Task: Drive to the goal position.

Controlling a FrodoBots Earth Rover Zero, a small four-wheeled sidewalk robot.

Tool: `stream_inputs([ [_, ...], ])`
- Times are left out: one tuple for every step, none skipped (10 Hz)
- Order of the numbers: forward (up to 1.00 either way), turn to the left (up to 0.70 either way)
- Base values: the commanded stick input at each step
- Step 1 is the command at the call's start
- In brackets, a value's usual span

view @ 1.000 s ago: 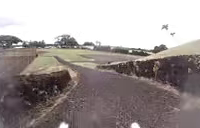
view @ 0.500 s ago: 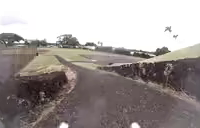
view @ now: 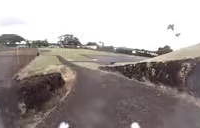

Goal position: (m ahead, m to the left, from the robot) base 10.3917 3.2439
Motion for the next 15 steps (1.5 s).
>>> stream_inputs([
  [0.85,0.0],
  [0.85,0.0],
  [0.85,0.0],
  [0.85,0.0],
  [0.85,0.0],
  [0.85,0.0],
  [0.85,0.0],
  [0.85,0.0],
  [0.85,0.0],
  [0.85,0.0],
  [0.85,0.0],
  [0.85,0.0],
  [0.85,0.0],
  [0.85,0.0],
  [0.85,0.0],
])
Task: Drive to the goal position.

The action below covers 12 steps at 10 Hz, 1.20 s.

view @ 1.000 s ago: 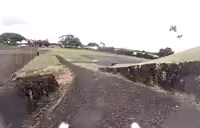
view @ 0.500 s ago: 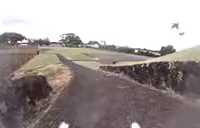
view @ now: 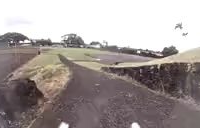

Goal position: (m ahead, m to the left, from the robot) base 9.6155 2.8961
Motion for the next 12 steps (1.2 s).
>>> stream_inputs([
  [0.85,0.0],
  [0.85,0.27],
  [0.85,0.27],
  [0.85,0.27],
  [0.85,0.0],
  [0.85,0.0],
  [0.85,0.0],
  [0.85,0.0],
  [0.85,0.0],
  [0.85,0.0],
  [0.85,0.0],
  [0.85,0.0],
])
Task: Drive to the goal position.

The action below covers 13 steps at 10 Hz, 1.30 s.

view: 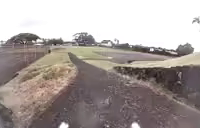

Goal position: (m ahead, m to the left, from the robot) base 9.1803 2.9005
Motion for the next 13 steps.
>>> stream_inputs([
  [0.85,0.0],
  [0.85,0.0],
  [0.85,0.0],
  [0.85,0.0],
  [0.85,0.0],
  [0.85,0.0],
  [0.85,0.0],
  [0.85,0.0],
  [0.85,0.0],
  [0.85,0.0],
  [0.85,0.0],
  [0.85,0.0],
  [0.85,0.0],
])
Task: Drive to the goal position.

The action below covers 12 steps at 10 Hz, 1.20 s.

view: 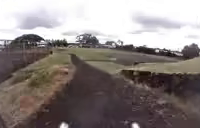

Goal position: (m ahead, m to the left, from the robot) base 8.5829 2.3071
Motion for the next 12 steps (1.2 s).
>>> stream_inputs([
  [0.85,0.0],
  [0.85,0.0],
  [0.85,0.0],
  [0.85,0.0],
  [0.85,0.0],
  [0.85,0.0],
  [0.85,0.0],
  [0.85,0.0],
  [0.85,0.0],
  [0.85,0.0],
  [0.85,0.0],
  [0.85,0.19],
])
